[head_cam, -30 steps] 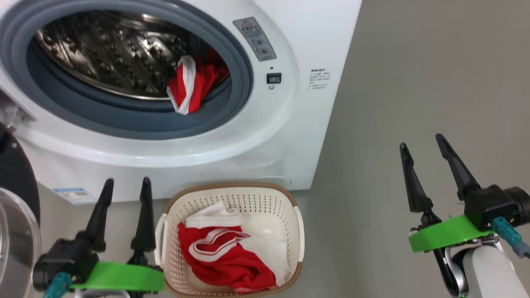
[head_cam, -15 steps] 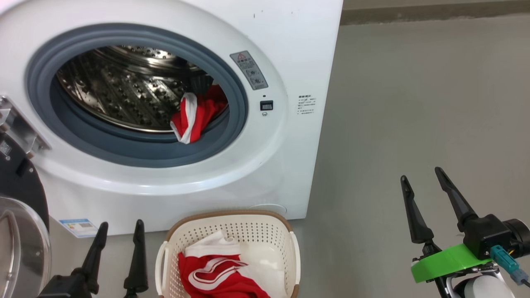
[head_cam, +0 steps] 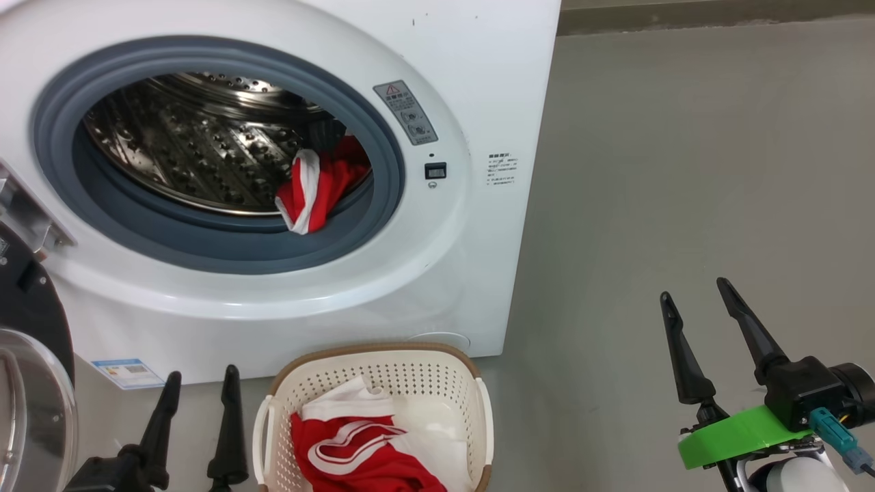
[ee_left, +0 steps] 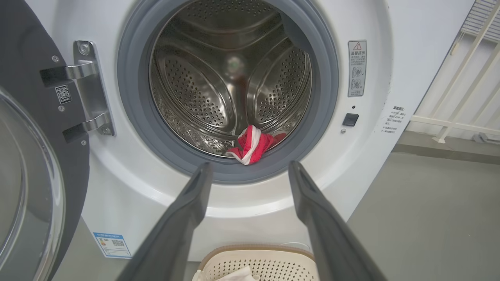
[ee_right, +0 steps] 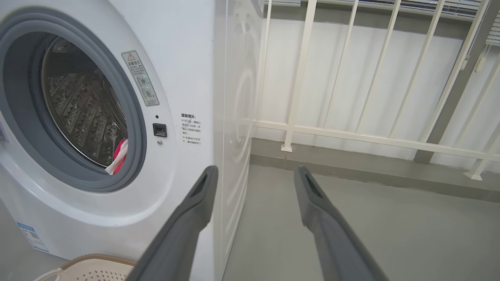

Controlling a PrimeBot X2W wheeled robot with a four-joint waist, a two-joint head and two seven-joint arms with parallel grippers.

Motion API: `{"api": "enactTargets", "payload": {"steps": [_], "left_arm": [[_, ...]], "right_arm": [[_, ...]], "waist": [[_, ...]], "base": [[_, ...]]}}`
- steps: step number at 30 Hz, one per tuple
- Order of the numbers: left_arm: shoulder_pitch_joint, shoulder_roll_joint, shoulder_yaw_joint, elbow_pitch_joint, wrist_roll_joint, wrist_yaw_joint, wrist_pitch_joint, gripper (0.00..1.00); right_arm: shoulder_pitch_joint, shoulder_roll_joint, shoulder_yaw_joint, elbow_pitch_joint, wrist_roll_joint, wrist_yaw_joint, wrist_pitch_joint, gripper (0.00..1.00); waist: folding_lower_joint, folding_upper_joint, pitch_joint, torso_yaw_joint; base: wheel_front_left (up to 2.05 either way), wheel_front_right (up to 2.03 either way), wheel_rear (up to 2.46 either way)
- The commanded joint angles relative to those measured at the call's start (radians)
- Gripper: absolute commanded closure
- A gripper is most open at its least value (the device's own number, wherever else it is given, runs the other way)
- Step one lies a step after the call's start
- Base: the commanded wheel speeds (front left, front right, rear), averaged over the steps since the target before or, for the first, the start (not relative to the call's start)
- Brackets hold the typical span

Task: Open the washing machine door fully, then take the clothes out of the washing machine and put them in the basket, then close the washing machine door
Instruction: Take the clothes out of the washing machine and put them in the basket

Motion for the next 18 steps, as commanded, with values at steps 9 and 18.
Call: {"api": "enactTargets", "payload": {"steps": [9, 18], "left_arm": [[-0.081, -0.003, 0.033, 0.022, -0.005, 0.002, -0.018, 0.0], [-0.2, -0.002, 0.017, 0.073, 0.012, -0.015, -0.031, 0.0]], "right_arm": [[-0.034, -0.004, 0.042, -0.029, -0.024, 0.006, -0.005, 0.0], [-0.085, -0.004, 0.035, -0.062, -0.04, 0.006, -0.005, 0.0]], "waist": [[0.0, -0.0001, 0.038, 0.008], [0.0, -0.0001, 0.136, 0.02]], "base": [[0.0, 0.0, 0.0], [0.0, 0.0, 0.0]]}}
